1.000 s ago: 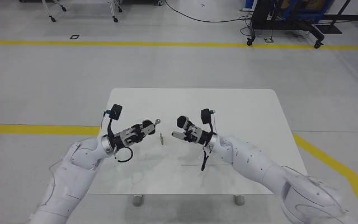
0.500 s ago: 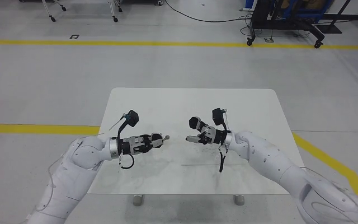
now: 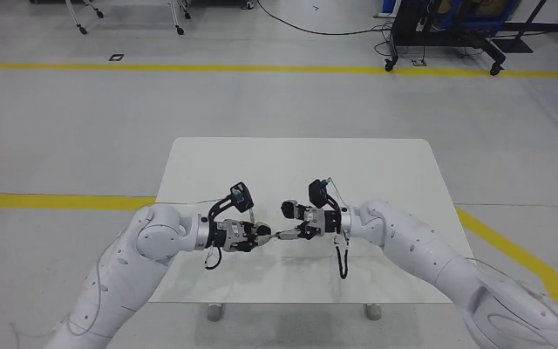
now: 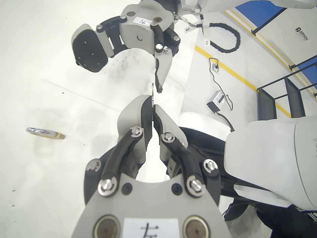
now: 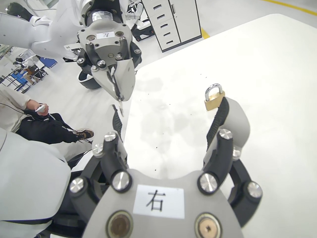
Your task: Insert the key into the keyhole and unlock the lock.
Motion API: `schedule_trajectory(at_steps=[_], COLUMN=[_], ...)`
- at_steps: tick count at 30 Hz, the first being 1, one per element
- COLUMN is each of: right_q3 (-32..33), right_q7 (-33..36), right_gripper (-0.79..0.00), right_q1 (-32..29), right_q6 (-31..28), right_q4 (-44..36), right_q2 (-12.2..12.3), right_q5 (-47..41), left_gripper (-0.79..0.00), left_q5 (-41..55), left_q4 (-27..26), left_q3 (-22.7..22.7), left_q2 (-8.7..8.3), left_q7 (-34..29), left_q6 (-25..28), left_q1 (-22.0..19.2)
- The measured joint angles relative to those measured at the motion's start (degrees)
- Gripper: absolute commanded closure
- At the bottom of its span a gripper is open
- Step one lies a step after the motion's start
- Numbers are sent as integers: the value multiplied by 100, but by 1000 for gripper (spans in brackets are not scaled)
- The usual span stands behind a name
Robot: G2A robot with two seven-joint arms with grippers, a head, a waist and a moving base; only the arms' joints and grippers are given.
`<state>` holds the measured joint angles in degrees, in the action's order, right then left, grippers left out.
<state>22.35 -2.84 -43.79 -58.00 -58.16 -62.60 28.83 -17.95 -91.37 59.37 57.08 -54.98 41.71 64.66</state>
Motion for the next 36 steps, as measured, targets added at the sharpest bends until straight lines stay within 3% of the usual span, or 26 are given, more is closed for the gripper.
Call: schedule_trajectory(at_steps=[1,4,10,16,27,28,29,30,36], right_q3=[3,-7,-7,-21,-157,-165,-169,-171,-41], right_q7=[113,382,748,945,1203,1206,1204,1196,958], right_gripper=[-643,-425,-289,0,0,0,0,0,0], right_q1=[-2,-4,-16,-47,-9,-5,-2,-1,-40], right_q6=[0,0,0,0,0,0,0,0,0], right_q4=[-64,-184,-247,-363,-636,-640,-639,-631,-365], right_q2=[18,46,57,90,182,190,195,202,310], right_q5=[-88,-270,-579,-814,-1113,-1136,-1150,-1161,-1193], left_gripper=[0,0,0,0,0,-280,-683,-785,-785], left_q5=[-9,-52,-115,-168,-253,-252,-246,-239,-257], left_q4=[0,-12,-27,-23,-19,-17,-15,-12,-2], left_q3=[3,-10,-51,-84,-181,-182,-179,-172,-94], left_q2=[-7,-22,-38,-55,-68,-71,-74,-78,-99], left_q7=[5,-27,15,60,151,162,176,194,309], left_q6=[1,-19,-88,-125,-204,-205,-200,-190,-166], left_q1=[0,-2,-29,-37,-75,-77,-78,-78,-63])
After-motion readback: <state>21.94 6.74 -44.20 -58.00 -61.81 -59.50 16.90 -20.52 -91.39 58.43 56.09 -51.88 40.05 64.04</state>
